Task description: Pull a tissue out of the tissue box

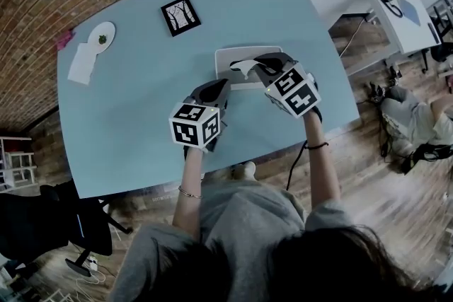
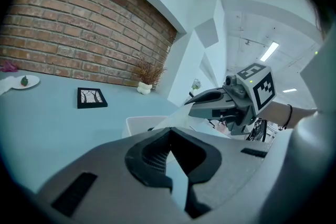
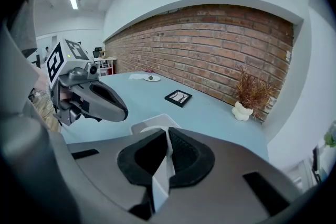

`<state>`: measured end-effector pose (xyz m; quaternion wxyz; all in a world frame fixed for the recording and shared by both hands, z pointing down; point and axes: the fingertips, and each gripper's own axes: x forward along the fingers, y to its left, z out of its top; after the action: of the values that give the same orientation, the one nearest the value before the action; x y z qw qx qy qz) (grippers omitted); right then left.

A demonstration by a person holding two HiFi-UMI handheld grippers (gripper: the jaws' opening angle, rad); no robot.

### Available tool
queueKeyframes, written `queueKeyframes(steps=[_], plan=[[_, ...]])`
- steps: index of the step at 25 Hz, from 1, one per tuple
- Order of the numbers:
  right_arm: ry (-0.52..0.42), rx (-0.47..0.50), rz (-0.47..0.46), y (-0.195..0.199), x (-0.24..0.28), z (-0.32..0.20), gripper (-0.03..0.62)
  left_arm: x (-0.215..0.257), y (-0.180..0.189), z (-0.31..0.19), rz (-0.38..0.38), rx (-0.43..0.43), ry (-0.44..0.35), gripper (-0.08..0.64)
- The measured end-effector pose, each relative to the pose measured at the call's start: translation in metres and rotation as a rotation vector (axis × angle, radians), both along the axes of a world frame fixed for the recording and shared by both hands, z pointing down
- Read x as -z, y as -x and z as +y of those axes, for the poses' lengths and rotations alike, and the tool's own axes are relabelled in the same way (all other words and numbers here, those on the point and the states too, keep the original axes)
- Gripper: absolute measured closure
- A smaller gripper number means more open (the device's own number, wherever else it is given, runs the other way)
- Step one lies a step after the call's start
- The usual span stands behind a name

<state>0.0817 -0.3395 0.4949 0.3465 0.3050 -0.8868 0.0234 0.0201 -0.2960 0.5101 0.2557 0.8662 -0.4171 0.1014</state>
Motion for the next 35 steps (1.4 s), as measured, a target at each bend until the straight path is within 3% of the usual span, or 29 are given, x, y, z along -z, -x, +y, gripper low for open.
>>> queueKeyframes(steps=[35], plan=[[-0.139, -0.101, -0.066, -0.021, 0.051, 0.059, 0.592, 0.048, -0.011, 0.047, -0.014, -0.041, -0.124, 0.557]])
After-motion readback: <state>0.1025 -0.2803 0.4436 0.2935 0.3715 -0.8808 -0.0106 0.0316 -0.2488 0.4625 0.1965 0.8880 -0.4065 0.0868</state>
